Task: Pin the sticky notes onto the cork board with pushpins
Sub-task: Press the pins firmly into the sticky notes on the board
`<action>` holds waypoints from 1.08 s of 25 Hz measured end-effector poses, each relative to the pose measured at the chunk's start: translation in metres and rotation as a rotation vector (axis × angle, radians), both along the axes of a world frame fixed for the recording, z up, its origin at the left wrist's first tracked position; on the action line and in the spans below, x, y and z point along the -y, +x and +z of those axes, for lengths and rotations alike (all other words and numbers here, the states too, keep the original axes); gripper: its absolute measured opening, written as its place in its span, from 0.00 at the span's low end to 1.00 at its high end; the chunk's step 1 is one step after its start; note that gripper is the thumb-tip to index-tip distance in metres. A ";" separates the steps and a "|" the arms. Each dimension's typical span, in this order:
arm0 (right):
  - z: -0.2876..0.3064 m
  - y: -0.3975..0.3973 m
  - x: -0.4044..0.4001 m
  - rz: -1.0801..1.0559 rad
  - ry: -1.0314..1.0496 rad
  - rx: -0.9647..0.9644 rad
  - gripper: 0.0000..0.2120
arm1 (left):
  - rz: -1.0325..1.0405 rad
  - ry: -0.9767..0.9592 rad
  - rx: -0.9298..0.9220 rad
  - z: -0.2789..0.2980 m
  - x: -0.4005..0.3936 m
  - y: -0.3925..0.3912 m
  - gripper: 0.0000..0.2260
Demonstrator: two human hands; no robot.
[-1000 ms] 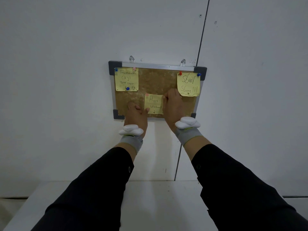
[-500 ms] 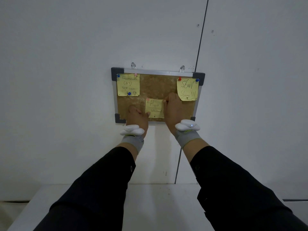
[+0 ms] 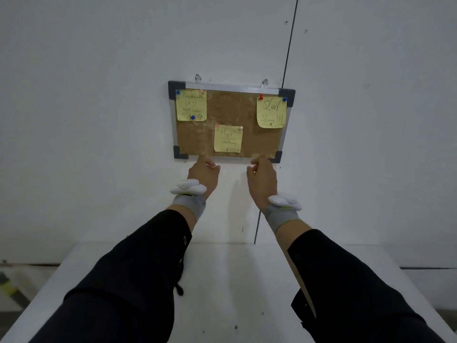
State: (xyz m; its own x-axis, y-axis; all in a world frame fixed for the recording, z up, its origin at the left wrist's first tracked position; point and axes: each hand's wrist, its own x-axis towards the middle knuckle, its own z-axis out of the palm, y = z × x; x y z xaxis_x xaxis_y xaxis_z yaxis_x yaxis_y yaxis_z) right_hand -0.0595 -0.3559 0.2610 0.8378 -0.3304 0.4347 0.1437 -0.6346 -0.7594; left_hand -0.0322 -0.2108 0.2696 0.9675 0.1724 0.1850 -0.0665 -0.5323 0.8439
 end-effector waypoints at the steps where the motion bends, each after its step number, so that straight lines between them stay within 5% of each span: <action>1: -0.012 -0.009 0.002 -0.004 0.003 -0.045 0.07 | -0.005 -0.021 -0.009 -0.008 0.002 -0.011 0.06; 17: -0.234 -0.150 0.023 0.110 0.033 -0.576 0.05 | -0.158 0.163 -0.335 -0.216 0.012 -0.151 0.04; 27: -0.307 -0.214 -0.002 0.367 -0.083 -0.757 0.06 | -0.205 0.251 -0.548 -0.298 0.006 -0.218 0.03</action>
State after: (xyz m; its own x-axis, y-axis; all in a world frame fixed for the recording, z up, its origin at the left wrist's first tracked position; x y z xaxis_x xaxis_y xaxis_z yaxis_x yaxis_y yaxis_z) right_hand -0.2738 -0.3538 -0.0456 0.9607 0.0281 -0.2761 -0.1768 -0.7050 -0.6868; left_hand -0.2504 -0.2165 -0.0280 0.9419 -0.0107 -0.3356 0.2181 -0.7405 0.6357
